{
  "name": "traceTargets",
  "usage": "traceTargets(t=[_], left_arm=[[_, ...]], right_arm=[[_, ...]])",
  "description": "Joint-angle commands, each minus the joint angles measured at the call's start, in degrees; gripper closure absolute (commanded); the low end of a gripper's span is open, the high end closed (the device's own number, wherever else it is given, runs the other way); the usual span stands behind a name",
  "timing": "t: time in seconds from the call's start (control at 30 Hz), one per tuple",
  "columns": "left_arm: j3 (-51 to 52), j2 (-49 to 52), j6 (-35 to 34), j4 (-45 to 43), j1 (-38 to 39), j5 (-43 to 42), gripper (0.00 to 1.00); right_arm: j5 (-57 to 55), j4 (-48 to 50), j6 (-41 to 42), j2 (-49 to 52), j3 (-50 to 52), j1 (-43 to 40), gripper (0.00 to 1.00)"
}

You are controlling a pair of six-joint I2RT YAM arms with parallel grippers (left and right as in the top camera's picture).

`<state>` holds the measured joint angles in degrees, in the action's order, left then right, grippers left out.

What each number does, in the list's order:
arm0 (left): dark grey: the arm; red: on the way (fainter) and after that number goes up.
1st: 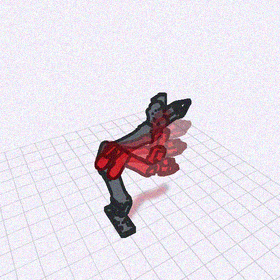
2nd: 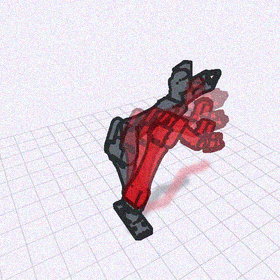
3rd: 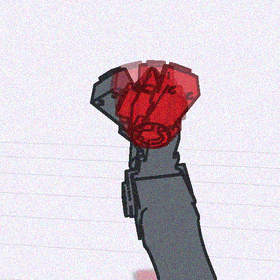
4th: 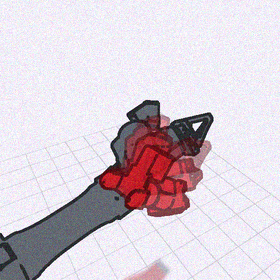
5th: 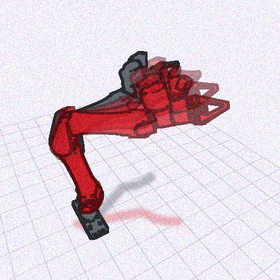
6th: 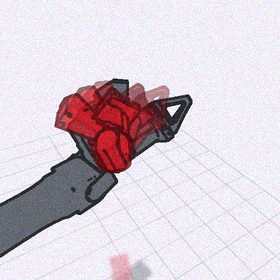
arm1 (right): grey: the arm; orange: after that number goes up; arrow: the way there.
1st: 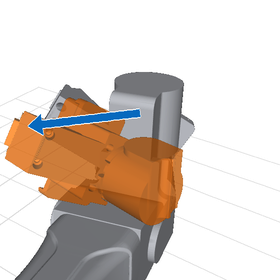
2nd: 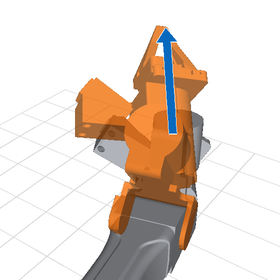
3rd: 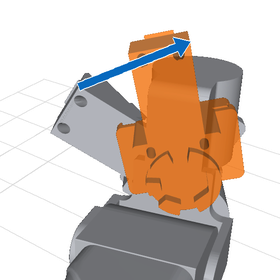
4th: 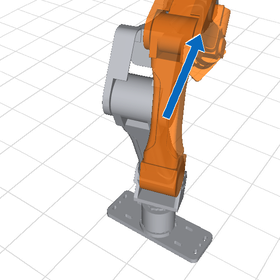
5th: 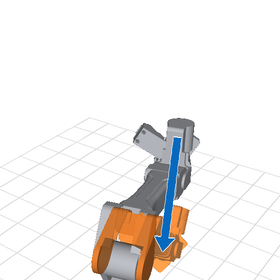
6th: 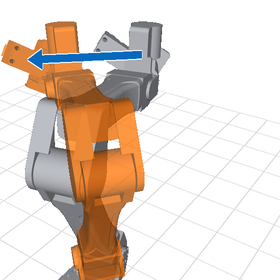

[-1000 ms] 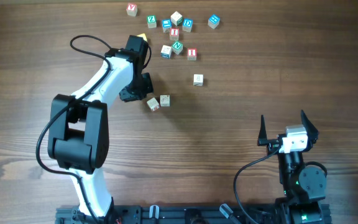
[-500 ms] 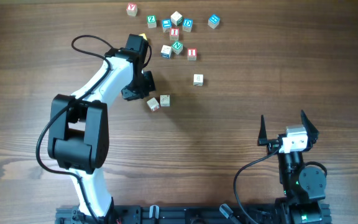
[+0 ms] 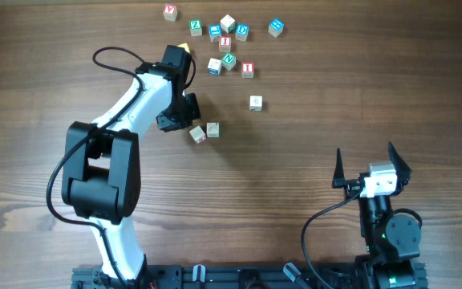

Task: Form a tower

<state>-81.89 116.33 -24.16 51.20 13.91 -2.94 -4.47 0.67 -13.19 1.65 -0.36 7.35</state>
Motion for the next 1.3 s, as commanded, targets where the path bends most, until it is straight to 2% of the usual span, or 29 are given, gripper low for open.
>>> traceTargets(t=[0.0, 1.27], left_arm=[[0.35, 0.04, -0.07, -0.11, 0.13, -0.5, 0.95], [0.35, 0.04, -0.09, 2.45, 0.13, -3.06, 0.96]], right_arm=[[0.92, 0.11, -0.31, -0.24, 0.07, 0.2, 0.0], [0.92, 0.13, -0.31, -0.24, 0.07, 0.2, 0.0]])
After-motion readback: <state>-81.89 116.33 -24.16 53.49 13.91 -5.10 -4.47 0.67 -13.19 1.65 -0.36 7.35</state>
